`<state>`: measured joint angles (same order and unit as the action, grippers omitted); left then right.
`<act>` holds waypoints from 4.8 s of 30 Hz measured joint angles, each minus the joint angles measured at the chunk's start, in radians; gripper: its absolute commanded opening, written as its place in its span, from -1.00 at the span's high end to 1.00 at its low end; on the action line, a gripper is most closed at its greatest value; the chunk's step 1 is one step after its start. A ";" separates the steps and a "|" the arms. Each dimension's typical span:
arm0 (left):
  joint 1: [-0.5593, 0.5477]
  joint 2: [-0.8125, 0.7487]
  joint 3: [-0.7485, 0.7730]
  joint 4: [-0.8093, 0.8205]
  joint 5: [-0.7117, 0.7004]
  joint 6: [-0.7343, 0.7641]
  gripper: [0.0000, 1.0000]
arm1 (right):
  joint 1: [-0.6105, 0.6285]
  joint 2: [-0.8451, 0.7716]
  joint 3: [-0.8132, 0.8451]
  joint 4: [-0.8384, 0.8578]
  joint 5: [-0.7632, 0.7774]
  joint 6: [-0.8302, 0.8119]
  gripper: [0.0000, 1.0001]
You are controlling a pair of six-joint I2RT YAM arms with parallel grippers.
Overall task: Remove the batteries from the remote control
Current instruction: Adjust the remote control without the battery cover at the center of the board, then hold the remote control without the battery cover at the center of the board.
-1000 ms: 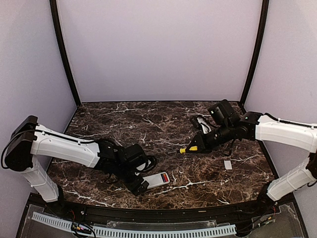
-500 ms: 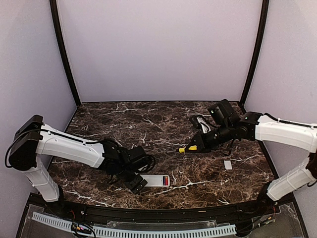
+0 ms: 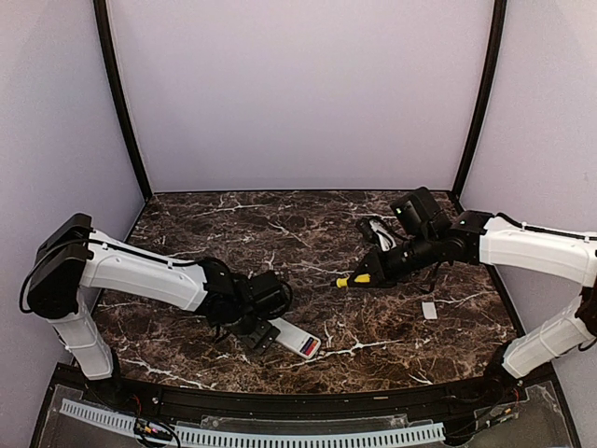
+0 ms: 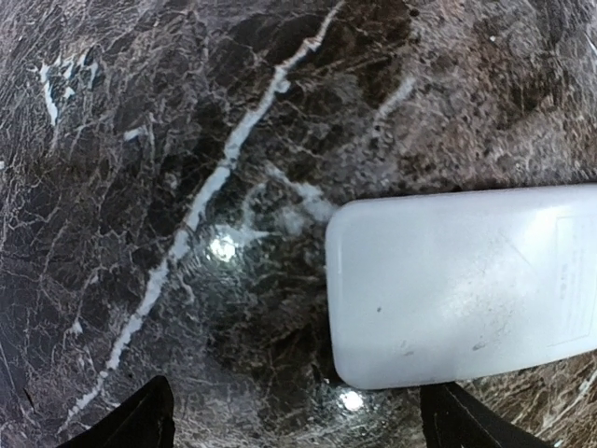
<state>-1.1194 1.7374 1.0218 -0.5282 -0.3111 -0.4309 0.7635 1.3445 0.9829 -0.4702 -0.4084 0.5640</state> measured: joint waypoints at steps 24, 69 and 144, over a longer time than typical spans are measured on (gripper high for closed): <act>0.146 0.004 0.010 0.131 0.042 -0.087 -0.82 | 0.137 0.012 -0.030 -0.048 0.065 0.023 1.00; 0.155 -0.046 -0.097 0.363 0.397 -0.456 -0.04 | 0.301 0.120 0.027 -0.136 0.163 0.113 1.00; 0.155 -0.011 -0.113 0.435 0.446 -0.472 0.53 | 0.262 0.068 -0.115 0.042 0.107 0.349 1.00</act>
<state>-0.9642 1.7264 0.9089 -0.0929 0.1352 -0.9028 1.0260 1.4120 0.8677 -0.4286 -0.3016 0.9134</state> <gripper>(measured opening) 0.238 0.145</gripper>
